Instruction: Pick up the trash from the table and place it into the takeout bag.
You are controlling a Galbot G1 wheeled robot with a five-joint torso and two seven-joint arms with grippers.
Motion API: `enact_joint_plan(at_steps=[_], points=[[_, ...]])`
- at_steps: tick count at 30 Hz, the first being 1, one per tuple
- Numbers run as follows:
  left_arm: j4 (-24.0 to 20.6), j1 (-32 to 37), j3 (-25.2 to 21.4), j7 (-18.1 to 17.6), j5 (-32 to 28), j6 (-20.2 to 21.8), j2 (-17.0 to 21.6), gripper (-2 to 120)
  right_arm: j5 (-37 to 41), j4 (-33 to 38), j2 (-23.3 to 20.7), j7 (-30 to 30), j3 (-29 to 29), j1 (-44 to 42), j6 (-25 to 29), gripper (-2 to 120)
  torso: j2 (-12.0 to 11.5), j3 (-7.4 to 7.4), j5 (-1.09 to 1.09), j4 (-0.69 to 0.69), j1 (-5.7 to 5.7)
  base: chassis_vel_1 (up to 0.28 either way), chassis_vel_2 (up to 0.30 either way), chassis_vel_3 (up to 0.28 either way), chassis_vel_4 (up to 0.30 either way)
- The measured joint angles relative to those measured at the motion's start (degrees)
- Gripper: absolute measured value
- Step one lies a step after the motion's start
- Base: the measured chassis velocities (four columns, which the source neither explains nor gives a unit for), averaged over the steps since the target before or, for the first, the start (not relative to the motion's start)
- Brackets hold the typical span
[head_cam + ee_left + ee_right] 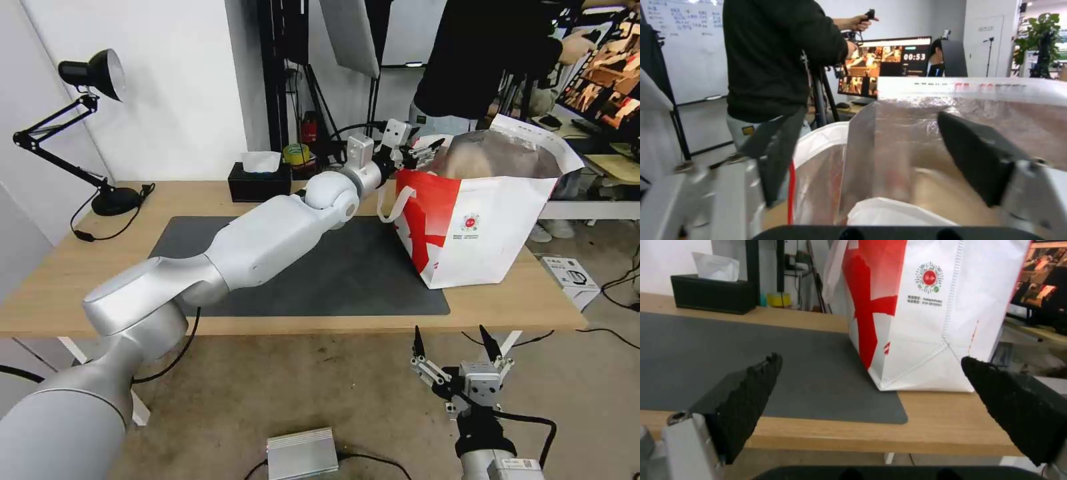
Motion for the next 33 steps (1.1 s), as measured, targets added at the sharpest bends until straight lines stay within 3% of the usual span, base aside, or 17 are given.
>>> enact_joint_plan(at_steps=[4, 10, 15, 19, 20, 24, 25, 28, 30, 33], points=[[-0.33, -0.4, -0.16, 0.18, 0.07, 0.0, 0.09, 99, 0.0, 0.0, 0.0, 0.0, 0.0, 0.0, 0.0, 100, 0.0, 0.0, 0.0, 0.0, 0.0, 0.0, 0.0, 0.0, 0.0], [-1.51, -0.64, -0.95, 0.12, 0.2, -0.3, 0.7, 100, 0.0, 0.0, 0.0, 0.0, 0.0, 0.0, 0.0, 100, 0.0, 0.0, 0.0, 0.0, 0.0, 0.0, 0.0, 0.0, 0.0], [-5.87, -0.34, -2.42, -2.01, 3.66, -1.97, 4.05, 100, 0.0, 0.0, 0.0, 0.0, 0.0, 0.0, 0.0, 100, 0.0, 0.0, 0.0, -0.02, 0.0, 0.0, 0.0, 0.0, 0.0], [-16.57, 2.81, -5.41, -5.91, 8.19, -4.6, 12.87, 100, 0.0, 0.0, 0.0, 0.0, 0.0, 0.0, 0.0, 100, 0.0, 0.0, -0.01, 0.01, 0.0, 0.0, 0.0, 0.0, 0.0], [-16.57, 2.81, -5.41, -5.91, 8.19, -4.6, 12.87, 100, 0.0, 0.0, 0.0, 0.0, 0.0, 0.0, 0.0, 100, 0.0, 0.0, -0.01, 0.01, 0.0, 0.0, 0.0, 0.0, 0.0], [-31.38, 10.55, -11.87, -11.36, 7.4, -4.94, 22.84, 100, 0.0, 0.0, 0.0, 0.01, 0.0, 0.0, 0.0, 100, 0.0, 0.0, -0.02, 0.0, 0.0, 0.0, 0.0, 0.0, 0.0], [-31.38, 10.55, -11.87, -11.36, 7.4, -4.94, 22.84, 100, 0.0, 0.0, 0.0, 0.01, 0.0, 0.0, 0.0, 100, 0.0, 0.0, -0.02, 0.0, 0.0, 0.0, 0.0, 0.0, 0.0], [-41.2, 17.8, -18.46, -13.52, 7.74, -4.35, 30.0, 100, 0.0, 0.0, 0.0, 0.0, 0.0, 0.0, 0.0, 100, 0.0, 0.0, -0.04, 0.02, 0.0, 0.0, 0.0, 0.0, 0.0], [-43.46, 19.81, -20.33, -13.95, 7.8, -4.19, 31.57, 100, 0.0, 0.01, 0.0, 0.0, 0.0, 0.0, 0.0, 100, 0.0, -0.01, -0.03, 0.02, -0.01, 0.0, 0.0, 0.0, 0.0], [-50.33, 28.08, -27.86, -15.0, 8.35, -3.63, 36.86, 100, 0.0, 0.0, 0.0, 0.0, 0.0, 0.0, 0.0, 100, 0.01, -0.01, -0.01, 0.0, -0.01, 0.0, 0.0, 0.0, 0.0]])
